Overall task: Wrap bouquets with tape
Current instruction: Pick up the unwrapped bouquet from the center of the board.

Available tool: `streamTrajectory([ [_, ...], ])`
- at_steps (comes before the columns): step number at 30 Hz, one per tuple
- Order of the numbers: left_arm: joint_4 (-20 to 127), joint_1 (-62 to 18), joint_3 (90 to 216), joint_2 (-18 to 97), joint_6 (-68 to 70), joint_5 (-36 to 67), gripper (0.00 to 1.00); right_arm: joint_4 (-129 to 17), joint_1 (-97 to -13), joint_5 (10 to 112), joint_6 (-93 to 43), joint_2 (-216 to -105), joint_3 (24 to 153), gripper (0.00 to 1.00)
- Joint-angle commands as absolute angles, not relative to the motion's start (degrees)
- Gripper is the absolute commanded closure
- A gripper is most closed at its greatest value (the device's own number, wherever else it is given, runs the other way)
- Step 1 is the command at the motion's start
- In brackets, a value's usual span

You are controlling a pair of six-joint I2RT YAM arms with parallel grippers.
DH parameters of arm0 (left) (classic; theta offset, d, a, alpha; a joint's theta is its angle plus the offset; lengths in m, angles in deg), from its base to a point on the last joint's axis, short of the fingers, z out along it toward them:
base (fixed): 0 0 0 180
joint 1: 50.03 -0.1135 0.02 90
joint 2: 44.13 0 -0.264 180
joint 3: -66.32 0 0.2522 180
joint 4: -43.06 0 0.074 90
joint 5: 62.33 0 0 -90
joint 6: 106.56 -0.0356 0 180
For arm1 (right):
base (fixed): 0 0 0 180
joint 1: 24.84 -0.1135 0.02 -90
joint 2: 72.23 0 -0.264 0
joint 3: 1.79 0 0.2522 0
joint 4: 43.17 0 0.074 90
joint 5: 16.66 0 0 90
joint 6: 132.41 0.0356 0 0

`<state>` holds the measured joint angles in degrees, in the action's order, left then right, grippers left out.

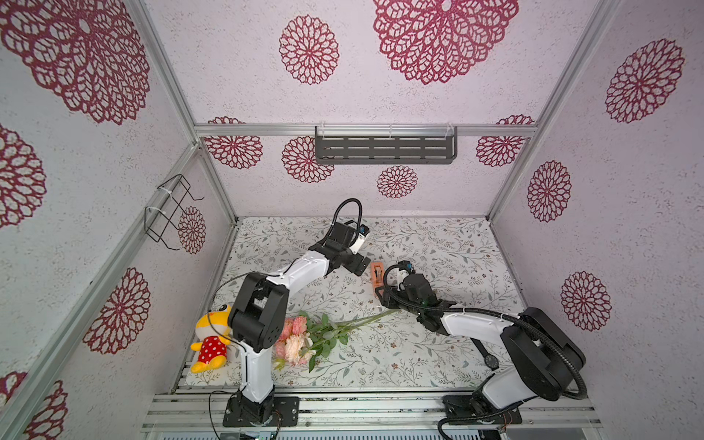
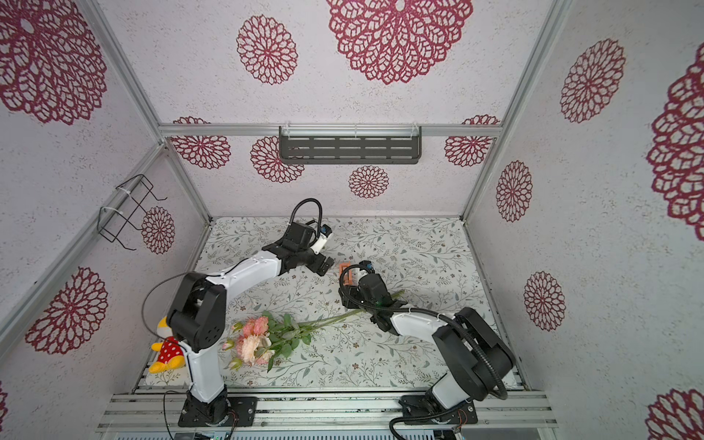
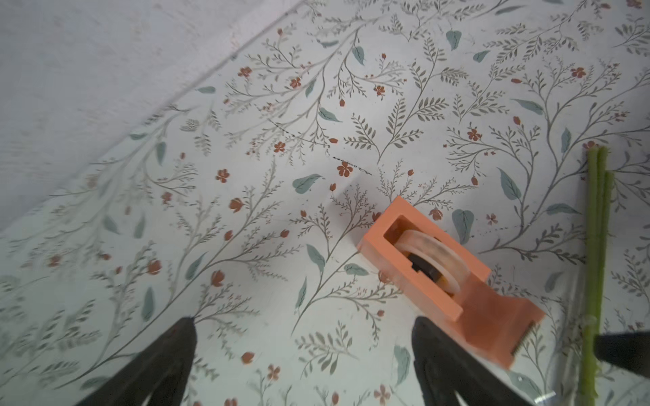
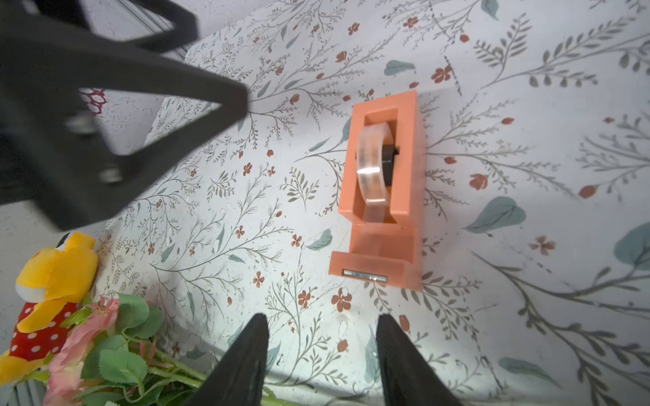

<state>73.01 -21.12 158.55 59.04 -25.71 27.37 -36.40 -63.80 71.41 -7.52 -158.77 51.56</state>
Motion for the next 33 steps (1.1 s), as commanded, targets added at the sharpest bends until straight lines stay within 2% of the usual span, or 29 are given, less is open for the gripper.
streamTrajectory([
  [1,69.4,-21.7,153.8,51.1,-29.3,31.0,0.02,-41.8,-63.9,72.8,-11.4,-157.7,52.5,0.47],
  [6,71.8,-20.3,143.6,43.2,-33.5,26.4,0.02,-43.0,-62.4,74.6,-12.1,-151.8,50.1,0.46],
  [9,72.9,-14.5,138.7,41.7,-37.6,27.4,0.02,-46.1,-59.6,77.9,-11.8,-145.8,47.3,0.43],
  [13,70.6,-8.5,135.3,45.2,-39.0,28.0,0.01,-48.9,-54.8,82.2,-11.5,-136.6,41.5,0.4],
  [16,69.6,-5.5,135.0,49.1,-39.1,28.5,0.06,-49.8,-52.2,83.5,-12.2,-131.0,38.5,0.37],
  [22,70.2,-0.3,137.9,59.8,-36.8,38.1,0.08,-52.1,-50.4,85.2,-15.9,-126.0,37.8,0.34],
  [26,72.0,0.4,140.9,64.5,-36.3,40.4,0.19,-52.1,-50.1,84.3,-17.1,-126.1,38.3,0.34],
  [29,70.3,0.3,140.7,65.2,-36.6,38.8,0.3,-51.4,-50.0,83.2,-17.4,-126.5,38.3,0.34],
  [33,71.5,0.3,141.8,67.2,-37.8,39.1,0.5,-50.3,-50.0,82.0,-18.0,-126.7,38.2,0.34],
])
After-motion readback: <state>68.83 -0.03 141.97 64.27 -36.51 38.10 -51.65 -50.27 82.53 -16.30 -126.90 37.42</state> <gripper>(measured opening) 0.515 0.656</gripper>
